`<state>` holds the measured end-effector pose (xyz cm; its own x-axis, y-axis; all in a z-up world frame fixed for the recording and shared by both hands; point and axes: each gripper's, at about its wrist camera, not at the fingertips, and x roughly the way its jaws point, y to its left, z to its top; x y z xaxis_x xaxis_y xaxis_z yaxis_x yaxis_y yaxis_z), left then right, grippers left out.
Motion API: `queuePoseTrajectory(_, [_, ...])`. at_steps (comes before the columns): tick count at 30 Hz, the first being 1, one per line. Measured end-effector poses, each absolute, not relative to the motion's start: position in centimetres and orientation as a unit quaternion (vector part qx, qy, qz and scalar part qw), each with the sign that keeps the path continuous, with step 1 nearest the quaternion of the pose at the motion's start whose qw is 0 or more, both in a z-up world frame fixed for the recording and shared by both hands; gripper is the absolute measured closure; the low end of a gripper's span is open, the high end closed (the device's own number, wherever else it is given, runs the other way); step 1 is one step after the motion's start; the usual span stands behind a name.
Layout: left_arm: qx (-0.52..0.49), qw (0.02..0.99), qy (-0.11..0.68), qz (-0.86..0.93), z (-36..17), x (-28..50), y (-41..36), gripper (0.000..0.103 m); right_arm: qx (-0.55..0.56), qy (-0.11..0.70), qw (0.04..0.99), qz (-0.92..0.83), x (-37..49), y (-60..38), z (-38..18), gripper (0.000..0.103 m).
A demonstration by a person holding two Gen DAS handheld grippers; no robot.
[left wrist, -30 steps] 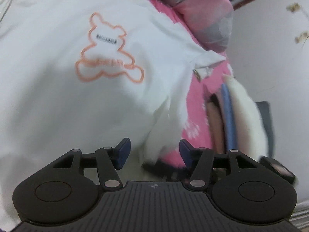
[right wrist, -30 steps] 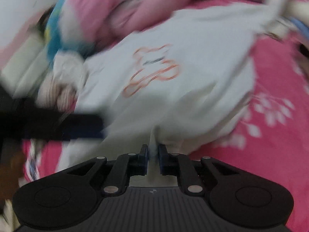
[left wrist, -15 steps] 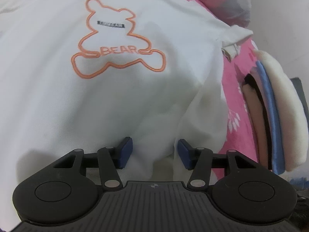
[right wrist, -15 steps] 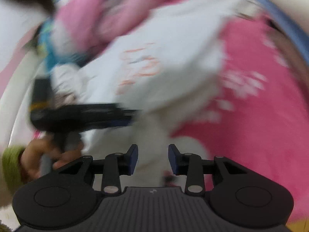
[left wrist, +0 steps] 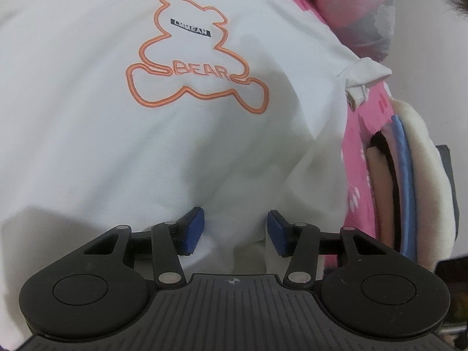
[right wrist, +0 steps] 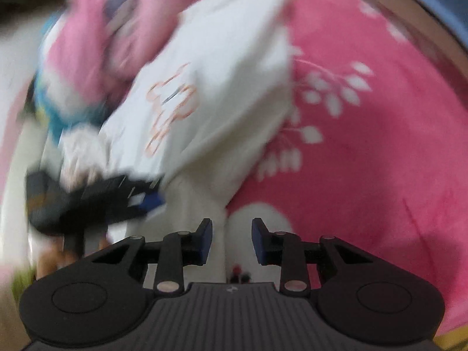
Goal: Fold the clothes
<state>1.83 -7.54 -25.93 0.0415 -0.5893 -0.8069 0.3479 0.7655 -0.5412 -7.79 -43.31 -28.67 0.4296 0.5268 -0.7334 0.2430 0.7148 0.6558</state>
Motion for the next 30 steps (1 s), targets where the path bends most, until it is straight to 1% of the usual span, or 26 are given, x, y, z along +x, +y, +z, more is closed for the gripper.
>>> queuePoseTrajectory(5, [-0.103, 0.715, 0.609, -0.326, -26.1, 1.8, -7.4, 0.054, 0.413, 0.478, 0.775, 0.025, -5.7, -46.2, -30.4, 0.07])
queuePoseTrajectory(9, [-0.104, 0.717, 0.607, -0.326, -26.2, 1.7, -7.5, 0.054, 0.45, 0.477, 0.753, 0.045, -3.4, -46.6, -32.9, 0.071])
queuePoseTrajectory(10, [-0.107, 0.717, 0.608, -0.325, -26.2, 1.7, -7.4, 0.054, 0.448, 0.479, 0.753, 0.053, -3.0, -46.5, -32.8, 0.073])
queuePoseTrajectory(11, [-0.111, 0.716, 0.608, -0.323, -26.2, 1.7, -7.4, 0.054, 0.443, 0.484, 0.752, 0.06, -2.6, -46.5, -32.6, 0.093])
queuePoseTrajectory(12, [-0.114, 0.716, 0.609, -0.321, -26.1, 1.7, -7.4, 0.054, 0.44, 0.489, 0.75, 0.064, -2.5, -46.6, -32.4, 0.1])
queuePoseTrajectory(14, [-0.121, 0.715, 0.611, -0.318, -26.0, 1.7, -7.3, 0.053, 0.429, 0.494, 0.753, 0.069, -2.3, -47.1, -31.1, 0.1])
queuePoseTrajectory(17, [-0.123, 0.7, 0.617, -0.339, -25.3, 1.6, -7.7, 0.053, 0.376, 0.475, 0.791, 0.089, -1.4, -47.9, -26.4, 0.1])
queuePoseTrajectory(18, [-0.114, 0.699, 0.615, -0.346, -25.0, 1.4, -7.9, 0.051, 0.342, 0.477, 0.804, 0.094, -0.9, -48.0, -24.7, 0.1])
queuePoseTrajectory(20, [-0.093, 0.699, 0.611, -0.358, -24.4, 1.0, -8.5, 0.05, 0.266, 0.483, 0.828, 0.099, 0.1, -48.2, -21.5, 0.1])
queuePoseTrajectory(22, [-0.055, 0.705, 0.605, -0.367, -24.1, 0.5, -9.2, 0.05, 0.195, 0.513, 0.831, 0.09, 1.3, -48.5, -19.6, 0.1])
queuePoseTrajectory(24, [-0.021, 0.71, 0.598, -0.37, -24.1, 0.1, -9.6, 0.049, 0.131, 0.546, 0.825, 0.069, 2.4, -48.6, -19.0, 0.1])
queuePoseTrajectory(27, [0.021, 0.721, 0.584, -0.373, -24.0, -0.4, -10.0, 0.049, 0.064, 0.577, 0.813, 0.036, 3.7, -48.4, -19.5, 0.1])
queuePoseTrajectory(30, [0.053, 0.729, 0.578, -0.364, -24.1, -0.8, -10.2, 0.049, 0.031, 0.578, 0.815, 0.006, 3.9, -47.6, -20.7, 0.098])
